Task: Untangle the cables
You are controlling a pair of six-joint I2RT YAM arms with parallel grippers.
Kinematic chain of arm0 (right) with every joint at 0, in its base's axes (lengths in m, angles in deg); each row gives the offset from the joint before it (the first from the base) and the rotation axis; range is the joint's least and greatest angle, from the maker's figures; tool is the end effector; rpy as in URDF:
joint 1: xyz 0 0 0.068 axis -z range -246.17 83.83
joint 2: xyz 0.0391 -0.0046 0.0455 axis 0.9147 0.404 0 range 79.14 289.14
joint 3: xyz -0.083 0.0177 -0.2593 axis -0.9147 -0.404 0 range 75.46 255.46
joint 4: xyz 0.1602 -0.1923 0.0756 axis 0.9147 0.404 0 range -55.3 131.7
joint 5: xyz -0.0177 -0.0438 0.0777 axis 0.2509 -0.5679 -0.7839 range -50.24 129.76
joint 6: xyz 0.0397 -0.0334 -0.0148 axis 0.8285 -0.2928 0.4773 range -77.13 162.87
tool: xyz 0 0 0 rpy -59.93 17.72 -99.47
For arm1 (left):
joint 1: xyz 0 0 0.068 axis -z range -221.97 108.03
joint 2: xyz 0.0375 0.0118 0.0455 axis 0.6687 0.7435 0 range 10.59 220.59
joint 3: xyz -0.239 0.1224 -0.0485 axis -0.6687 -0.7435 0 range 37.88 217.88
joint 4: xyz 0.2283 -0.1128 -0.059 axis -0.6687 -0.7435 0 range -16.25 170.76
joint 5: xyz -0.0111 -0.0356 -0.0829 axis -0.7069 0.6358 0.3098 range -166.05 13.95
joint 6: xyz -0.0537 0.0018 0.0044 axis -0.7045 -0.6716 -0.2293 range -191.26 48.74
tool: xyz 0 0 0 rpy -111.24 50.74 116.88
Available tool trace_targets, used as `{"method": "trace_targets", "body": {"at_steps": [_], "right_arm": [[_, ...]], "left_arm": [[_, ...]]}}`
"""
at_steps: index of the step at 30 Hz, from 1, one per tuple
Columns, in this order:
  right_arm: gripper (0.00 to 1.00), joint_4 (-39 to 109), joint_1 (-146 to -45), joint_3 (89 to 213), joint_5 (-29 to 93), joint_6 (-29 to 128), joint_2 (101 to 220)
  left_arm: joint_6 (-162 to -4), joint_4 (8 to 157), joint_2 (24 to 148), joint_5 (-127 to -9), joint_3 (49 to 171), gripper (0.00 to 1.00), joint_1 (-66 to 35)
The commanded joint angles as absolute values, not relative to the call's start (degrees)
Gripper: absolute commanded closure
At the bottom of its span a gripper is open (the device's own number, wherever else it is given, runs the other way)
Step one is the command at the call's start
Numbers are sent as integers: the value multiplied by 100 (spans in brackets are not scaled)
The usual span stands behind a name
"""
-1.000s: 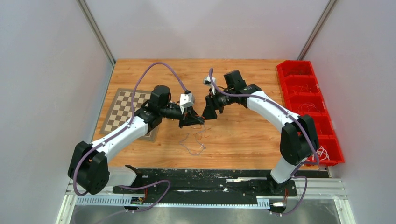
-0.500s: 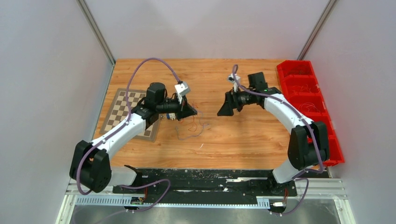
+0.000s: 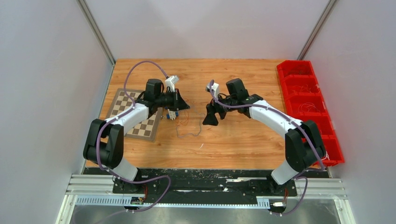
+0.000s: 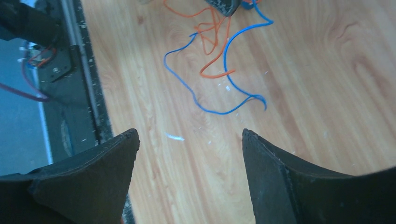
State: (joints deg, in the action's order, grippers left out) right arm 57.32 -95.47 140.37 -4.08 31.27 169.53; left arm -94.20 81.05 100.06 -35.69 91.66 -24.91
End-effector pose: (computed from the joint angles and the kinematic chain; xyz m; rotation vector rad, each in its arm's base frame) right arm 0.2803 0.1857 0.2521 -1.1504 2.0576 1.0637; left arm 0.3125 -0.1201 0.2248 0.3058 2.2329 -1.1556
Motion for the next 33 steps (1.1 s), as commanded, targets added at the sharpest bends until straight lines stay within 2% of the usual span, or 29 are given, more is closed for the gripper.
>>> {"method": "trace_targets", "body": {"at_steps": [1, 5, 9, 15, 22, 27, 30, 33], "right_arm": [[21, 4682, -9620, 14123, 138, 2608, 17164], [25, 4189, -9706, 14029, 132, 2197, 17358], [33, 3951, -9821, 13997, -62, 1769, 17577], [37, 3809, -10015, 14079, -406, 1508, 17856], [61, 3571, -10037, 14091, -112, 1097, 18189], [98, 3524, -10021, 13935, 44, 1084, 18182], [100, 3601, -9920, 13894, 52, 1217, 17797], [100, 4069, -9747, 13927, 237, 1360, 17200]], "left_arm": [[-9655, 8459, 9945, -3399, 9441, 100, -2490], [-9663, 8469, 9944, -3371, 9407, 100, -2501], [-9639, 8443, 9968, -3340, 9454, 100, -2508], [-9536, 8313, 10060, -3369, 9566, 100, -2500], [-9585, 8299, 10048, -3371, 9562, 100, -2556], [-9662, 8351, 9973, -3264, 9436, 100, -2689], [-9650, 8279, 9873, -3291, 9388, 100, -2814], [-9517, 8037, 9727, -3556, 9367, 92, -3076]]}}
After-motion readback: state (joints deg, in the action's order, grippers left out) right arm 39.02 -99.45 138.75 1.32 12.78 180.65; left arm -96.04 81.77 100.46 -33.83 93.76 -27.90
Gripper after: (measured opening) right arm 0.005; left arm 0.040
